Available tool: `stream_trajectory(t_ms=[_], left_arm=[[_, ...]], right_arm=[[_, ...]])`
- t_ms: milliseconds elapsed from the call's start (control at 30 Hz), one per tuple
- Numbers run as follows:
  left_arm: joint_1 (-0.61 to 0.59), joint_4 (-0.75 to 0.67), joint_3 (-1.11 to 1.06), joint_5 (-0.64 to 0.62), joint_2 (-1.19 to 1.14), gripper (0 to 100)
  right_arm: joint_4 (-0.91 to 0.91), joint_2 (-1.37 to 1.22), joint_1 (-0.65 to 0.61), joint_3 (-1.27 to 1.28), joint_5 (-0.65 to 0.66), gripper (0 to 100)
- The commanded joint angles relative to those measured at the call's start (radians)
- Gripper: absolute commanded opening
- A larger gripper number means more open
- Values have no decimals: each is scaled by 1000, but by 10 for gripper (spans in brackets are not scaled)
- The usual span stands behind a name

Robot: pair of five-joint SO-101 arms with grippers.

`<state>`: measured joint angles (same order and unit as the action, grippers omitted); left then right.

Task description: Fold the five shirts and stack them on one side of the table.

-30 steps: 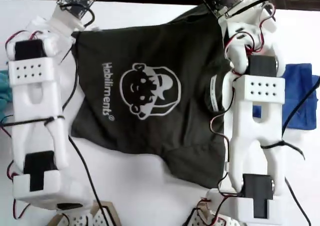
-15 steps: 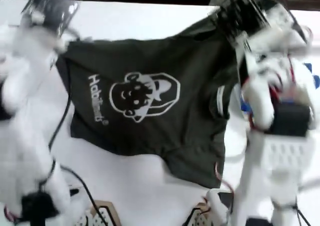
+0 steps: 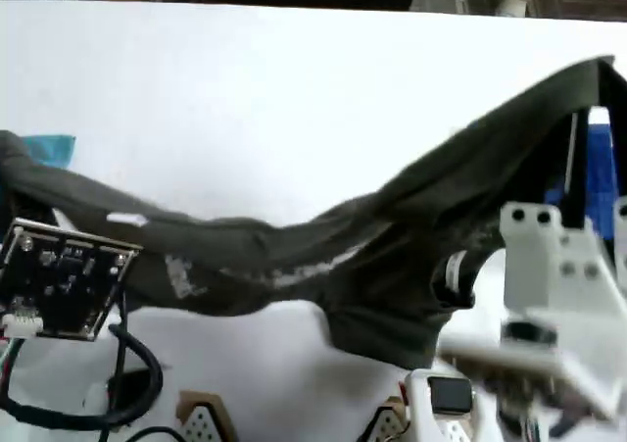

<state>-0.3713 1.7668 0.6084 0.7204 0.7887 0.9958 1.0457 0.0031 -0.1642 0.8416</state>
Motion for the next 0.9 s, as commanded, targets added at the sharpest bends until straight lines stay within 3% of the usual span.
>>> stream_trajectory(t_ms=[0, 300, 433, 700, 867], left_arm=[[-12, 11, 13, 3, 28, 24], [-15, 12, -4, 3, 57, 24], [-15, -40, -214, 5, 55, 24], [-12, -586, -791, 5, 52, 24], [-9, -862, -908, 3, -29, 24]], right_arm=[[2, 51, 12, -28, 8, 21], [-2, 142, 5, -32, 8, 21], [-48, 77, 4, 14, 8, 21], [-242, -203, 4, 161, 3, 21], [-372, -397, 4, 187, 6, 21]])
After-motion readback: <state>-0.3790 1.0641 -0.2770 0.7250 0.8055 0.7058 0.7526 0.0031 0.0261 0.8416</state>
